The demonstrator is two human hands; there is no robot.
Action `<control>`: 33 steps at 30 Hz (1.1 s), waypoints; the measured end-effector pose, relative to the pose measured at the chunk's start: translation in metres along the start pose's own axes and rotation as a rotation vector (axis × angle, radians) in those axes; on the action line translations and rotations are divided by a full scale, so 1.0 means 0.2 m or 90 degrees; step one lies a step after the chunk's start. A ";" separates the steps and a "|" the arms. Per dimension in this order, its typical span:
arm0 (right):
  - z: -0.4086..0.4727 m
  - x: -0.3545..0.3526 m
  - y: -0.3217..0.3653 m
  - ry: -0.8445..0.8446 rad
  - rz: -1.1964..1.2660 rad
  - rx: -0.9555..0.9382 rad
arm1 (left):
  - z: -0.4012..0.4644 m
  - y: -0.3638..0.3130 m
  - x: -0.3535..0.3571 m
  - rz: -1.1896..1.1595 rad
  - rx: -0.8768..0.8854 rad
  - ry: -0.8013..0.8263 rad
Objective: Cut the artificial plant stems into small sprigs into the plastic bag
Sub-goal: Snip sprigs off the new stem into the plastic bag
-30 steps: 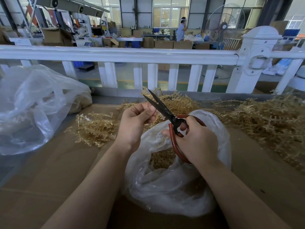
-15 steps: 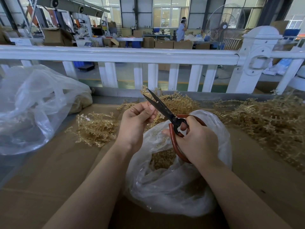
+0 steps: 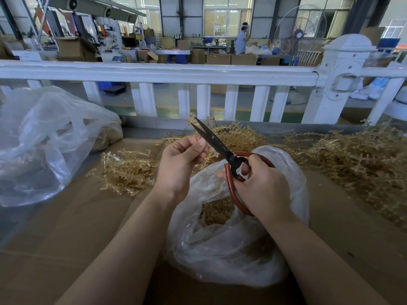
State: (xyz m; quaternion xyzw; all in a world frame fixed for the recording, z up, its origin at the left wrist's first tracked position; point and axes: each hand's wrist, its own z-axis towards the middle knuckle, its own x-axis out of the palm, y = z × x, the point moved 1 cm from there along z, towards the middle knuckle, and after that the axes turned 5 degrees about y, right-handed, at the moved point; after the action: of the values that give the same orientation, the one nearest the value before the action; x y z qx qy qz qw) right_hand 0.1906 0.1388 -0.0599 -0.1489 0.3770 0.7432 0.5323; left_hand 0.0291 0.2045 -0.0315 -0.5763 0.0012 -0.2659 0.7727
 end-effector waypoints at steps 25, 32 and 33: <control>0.05 0.02 0.03 0.232 0.499 0.272 | -0.05 0.01 0.08 0.083 -0.133 0.041; 0.04 0.00 -0.03 -0.001 0.440 0.286 | -0.04 0.00 0.06 0.177 -0.132 0.034; 0.04 0.00 -0.03 -0.003 0.443 0.298 | -0.04 0.00 0.06 0.167 -0.143 0.049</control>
State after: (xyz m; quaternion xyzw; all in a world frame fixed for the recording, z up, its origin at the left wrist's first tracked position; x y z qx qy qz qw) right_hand 0.1981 0.1464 -0.0574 0.1141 0.5619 0.7736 0.2699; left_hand 0.0373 0.1921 -0.0305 -0.6432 0.1353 -0.1826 0.7312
